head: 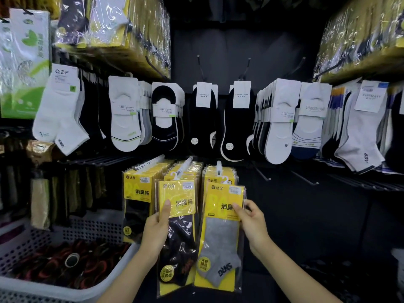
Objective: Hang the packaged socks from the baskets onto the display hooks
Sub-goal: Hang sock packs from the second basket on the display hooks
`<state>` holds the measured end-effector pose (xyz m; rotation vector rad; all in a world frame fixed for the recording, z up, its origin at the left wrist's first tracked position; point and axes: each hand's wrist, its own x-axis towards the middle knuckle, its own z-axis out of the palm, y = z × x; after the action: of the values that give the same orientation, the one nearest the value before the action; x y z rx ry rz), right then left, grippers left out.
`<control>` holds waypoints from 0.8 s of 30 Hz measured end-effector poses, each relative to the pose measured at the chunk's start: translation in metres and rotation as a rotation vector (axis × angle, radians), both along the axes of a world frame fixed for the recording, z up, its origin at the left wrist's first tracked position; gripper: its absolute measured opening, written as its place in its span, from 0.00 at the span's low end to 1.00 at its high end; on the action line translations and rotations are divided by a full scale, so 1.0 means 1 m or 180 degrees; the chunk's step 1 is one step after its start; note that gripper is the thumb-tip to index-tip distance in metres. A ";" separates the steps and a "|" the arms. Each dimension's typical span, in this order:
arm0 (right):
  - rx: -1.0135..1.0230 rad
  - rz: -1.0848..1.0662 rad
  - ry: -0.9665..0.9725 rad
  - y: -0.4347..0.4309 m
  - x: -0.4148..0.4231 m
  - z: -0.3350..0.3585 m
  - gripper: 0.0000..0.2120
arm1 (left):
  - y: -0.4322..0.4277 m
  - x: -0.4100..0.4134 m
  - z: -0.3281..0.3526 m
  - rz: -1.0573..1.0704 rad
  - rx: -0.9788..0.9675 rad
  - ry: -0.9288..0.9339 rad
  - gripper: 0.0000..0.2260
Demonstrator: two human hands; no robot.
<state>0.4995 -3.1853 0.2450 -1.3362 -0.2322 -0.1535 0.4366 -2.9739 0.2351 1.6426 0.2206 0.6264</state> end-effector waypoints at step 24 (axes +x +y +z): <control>-0.0614 -0.1293 -0.0031 0.017 0.050 -0.010 0.13 | 0.008 0.015 -0.015 -0.0879 0.0352 -0.0302 0.08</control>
<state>0.5496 -3.1684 0.2353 -1.5641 0.0207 -0.4891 0.4511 -2.9660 0.2204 1.7065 -0.1110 0.5106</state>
